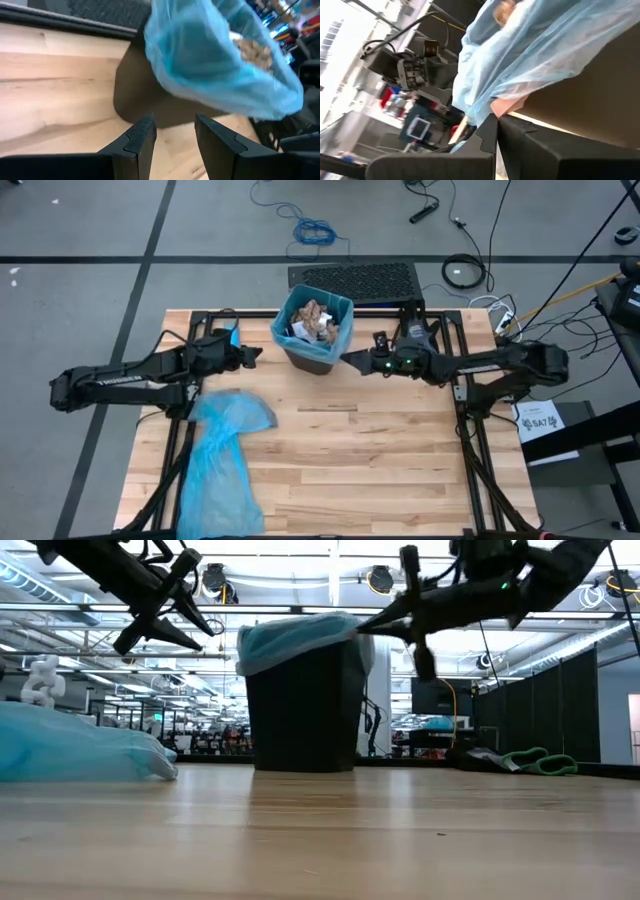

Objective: Place trash/remove bag and relplace
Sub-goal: Remove the blue trash bag from the black trash bin

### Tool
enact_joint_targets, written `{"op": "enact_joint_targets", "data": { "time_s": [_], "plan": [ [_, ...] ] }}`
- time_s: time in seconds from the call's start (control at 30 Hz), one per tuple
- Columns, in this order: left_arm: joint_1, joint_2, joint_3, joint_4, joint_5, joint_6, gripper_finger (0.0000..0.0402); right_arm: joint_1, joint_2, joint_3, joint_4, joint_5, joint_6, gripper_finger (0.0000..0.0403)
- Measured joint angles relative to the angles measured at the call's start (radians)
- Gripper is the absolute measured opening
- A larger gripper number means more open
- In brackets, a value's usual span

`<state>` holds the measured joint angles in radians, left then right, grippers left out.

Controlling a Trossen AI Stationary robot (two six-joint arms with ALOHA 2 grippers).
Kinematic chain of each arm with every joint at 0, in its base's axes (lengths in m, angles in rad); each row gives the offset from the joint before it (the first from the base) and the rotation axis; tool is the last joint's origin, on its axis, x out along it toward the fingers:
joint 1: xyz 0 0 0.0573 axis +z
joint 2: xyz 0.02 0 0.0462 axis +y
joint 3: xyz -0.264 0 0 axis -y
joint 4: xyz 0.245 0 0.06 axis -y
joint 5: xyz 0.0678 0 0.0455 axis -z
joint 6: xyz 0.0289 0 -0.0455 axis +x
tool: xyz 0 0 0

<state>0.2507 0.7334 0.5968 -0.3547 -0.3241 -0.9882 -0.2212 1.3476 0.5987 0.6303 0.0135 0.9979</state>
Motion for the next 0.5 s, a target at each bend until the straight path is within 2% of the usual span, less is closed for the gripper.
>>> {"op": "enact_joint_targets", "data": {
  "time_s": [0.13,0.27,0.37,0.5],
  "plan": [
    [0.046,0.008,0.0,0.088,0.015,0.091,0.0141,0.015,-0.118,0.0,-0.08,0.015,-0.045,0.0],
    [0.108,0.042,0.0,0.192,0.073,0.243,0.014,0.02,-0.201,0.001,-0.063,0.028,-0.061,0.0],
    [0.164,0.077,0.0,0.241,0.164,0.318,0.0132,0.022,-0.215,0.041,-0.079,0.045,-0.05,0.0],
    [0.224,0.16,0.0,0.295,0.348,0.385,0.0113,0.035,-0.19,0.118,-0.083,0.039,-0.109,0.0]
  ]
}}
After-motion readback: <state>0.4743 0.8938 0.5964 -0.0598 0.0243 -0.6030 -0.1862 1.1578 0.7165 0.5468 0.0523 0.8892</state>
